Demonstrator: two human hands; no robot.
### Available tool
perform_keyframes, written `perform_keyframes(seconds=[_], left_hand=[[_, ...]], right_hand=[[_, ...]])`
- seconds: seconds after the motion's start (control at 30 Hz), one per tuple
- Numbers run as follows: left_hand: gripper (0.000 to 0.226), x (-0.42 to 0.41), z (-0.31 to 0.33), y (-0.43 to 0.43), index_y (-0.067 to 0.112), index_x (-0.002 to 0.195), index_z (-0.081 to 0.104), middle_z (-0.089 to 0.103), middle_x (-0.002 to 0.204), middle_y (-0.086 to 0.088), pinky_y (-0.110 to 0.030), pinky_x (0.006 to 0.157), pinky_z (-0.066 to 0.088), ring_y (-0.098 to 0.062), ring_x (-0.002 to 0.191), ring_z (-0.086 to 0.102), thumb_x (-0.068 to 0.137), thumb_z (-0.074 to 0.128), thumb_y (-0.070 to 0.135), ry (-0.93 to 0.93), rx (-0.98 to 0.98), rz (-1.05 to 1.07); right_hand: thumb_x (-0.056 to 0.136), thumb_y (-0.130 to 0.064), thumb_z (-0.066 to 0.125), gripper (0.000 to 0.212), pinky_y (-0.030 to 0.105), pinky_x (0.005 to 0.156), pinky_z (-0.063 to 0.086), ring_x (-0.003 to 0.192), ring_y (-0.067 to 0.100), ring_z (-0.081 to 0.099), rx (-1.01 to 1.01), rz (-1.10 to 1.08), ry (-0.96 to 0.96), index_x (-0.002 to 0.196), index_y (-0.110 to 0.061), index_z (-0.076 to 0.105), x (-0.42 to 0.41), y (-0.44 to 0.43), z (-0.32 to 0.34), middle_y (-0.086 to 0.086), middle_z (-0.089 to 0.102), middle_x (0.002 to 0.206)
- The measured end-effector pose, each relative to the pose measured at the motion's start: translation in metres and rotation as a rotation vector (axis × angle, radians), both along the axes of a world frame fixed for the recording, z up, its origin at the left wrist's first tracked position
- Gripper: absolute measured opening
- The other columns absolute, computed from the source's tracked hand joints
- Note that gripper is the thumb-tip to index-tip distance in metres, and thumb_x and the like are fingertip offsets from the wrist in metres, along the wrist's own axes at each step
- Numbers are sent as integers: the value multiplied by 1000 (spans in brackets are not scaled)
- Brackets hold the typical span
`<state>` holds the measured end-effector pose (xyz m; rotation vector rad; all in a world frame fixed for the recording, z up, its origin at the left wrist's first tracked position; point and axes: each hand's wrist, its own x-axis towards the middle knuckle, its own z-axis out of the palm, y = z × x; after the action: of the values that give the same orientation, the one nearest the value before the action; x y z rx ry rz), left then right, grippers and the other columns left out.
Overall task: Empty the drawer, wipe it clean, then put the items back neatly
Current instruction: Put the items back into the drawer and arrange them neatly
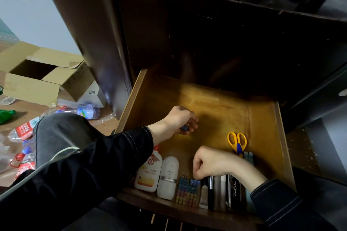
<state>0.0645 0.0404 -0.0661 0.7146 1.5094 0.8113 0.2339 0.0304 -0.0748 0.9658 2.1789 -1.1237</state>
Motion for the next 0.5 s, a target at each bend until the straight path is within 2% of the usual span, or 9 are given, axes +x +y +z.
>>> perform_keyframes(seconds=[0.23, 0.37, 0.5], left_hand=[[21, 0, -1, 1, -6, 104, 69, 71, 80, -14, -25, 49, 48, -19, 55, 59, 94, 56, 7, -10, -4, 0], [20, 0, -3, 1, -5, 102, 69, 71, 75, -12, -25, 48, 48, -18, 52, 60, 93, 57, 7, -19, -13, 5], [20, 0, -3, 1, -5, 102, 69, 71, 75, -12, -25, 47, 48, -17, 51, 61, 93, 56, 7, -21, -11, 7]], right_hand=[[80, -18, 76, 9, 41, 77, 57, 77, 12, 63, -16, 18, 2, 86, -12, 79, 0, -2, -2, 5, 76, 89], [81, -18, 75, 10, 36, 71, 54, 76, 11, 62, -20, 34, -2, 88, -11, 79, -1, -2, -3, 6, 76, 90], [83, -18, 73, 12, 41, 78, 57, 78, 11, 62, -23, 50, -14, 91, -10, 79, -1, -3, -2, 7, 76, 94]])
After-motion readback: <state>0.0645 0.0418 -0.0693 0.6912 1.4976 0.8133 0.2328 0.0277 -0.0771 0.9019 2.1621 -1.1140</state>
